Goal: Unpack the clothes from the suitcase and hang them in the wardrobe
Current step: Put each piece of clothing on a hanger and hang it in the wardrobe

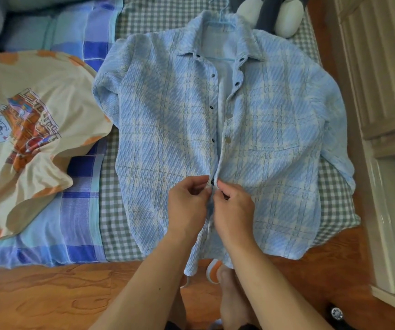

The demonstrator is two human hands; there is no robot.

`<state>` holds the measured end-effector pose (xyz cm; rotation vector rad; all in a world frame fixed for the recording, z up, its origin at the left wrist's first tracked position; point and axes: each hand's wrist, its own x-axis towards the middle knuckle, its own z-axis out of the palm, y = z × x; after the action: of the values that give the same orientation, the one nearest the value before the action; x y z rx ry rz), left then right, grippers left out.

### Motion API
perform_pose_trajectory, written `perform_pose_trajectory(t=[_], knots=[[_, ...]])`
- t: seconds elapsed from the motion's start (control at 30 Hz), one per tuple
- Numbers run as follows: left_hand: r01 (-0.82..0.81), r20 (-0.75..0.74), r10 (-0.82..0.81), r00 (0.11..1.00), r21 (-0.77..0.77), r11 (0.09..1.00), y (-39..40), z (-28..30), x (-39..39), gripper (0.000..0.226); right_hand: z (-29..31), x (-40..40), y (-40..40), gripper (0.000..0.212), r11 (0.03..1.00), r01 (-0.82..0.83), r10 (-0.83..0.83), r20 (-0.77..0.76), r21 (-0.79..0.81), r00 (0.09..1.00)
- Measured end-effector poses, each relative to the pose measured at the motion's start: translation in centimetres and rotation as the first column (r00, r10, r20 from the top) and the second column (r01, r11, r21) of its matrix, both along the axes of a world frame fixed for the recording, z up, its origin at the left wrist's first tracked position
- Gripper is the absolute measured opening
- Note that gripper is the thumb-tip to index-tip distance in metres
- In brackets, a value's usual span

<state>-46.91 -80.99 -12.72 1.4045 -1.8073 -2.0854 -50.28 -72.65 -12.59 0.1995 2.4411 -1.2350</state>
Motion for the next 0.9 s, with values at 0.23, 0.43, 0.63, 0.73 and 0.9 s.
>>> perform_pose_trajectory(t=[0.23, 0.43, 0.63, 0.73, 0.9], knots=[[0.082, 0.066, -0.075, 0.995, -0.111, 0.990, 0.0, -0.4, 0.0, 0.022, 0.2, -0.1, -0.1, 0.029, 0.977, -0.162, 0.170, -0.044, 0.135, 0.985], [0.140, 0.129, -0.124, 0.984, -0.125, 0.982, -0.3, -1.5, -0.3, 0.026, -0.2, -0.8, -0.3, 0.023, 0.948, -0.271, 0.266, 0.052, 0.169, 0.963], [0.813, 0.471, -0.700, 0.537, -0.066, 0.579, -2.0, -3.9, 1.6, 0.073, -2.1, -0.7, 2.3, 0.045, 0.648, -0.711, 0.509, 0.540, 0.273, 0.670], [0.914, 0.554, -0.745, 0.372, -0.079, 0.398, -2.3, -3.2, 1.9, 0.048, -1.2, -0.6, 3.5, 0.041, 0.756, -0.621, 0.440, 0.541, 0.207, 0.716], [0.630, 0.406, -0.490, 0.771, -0.373, 0.681, -4.9, -0.1, -2.4, 0.031, 0.7, -4.6, 2.1, 0.023, 0.904, -0.322, 0.291, 0.147, 0.281, 0.945]])
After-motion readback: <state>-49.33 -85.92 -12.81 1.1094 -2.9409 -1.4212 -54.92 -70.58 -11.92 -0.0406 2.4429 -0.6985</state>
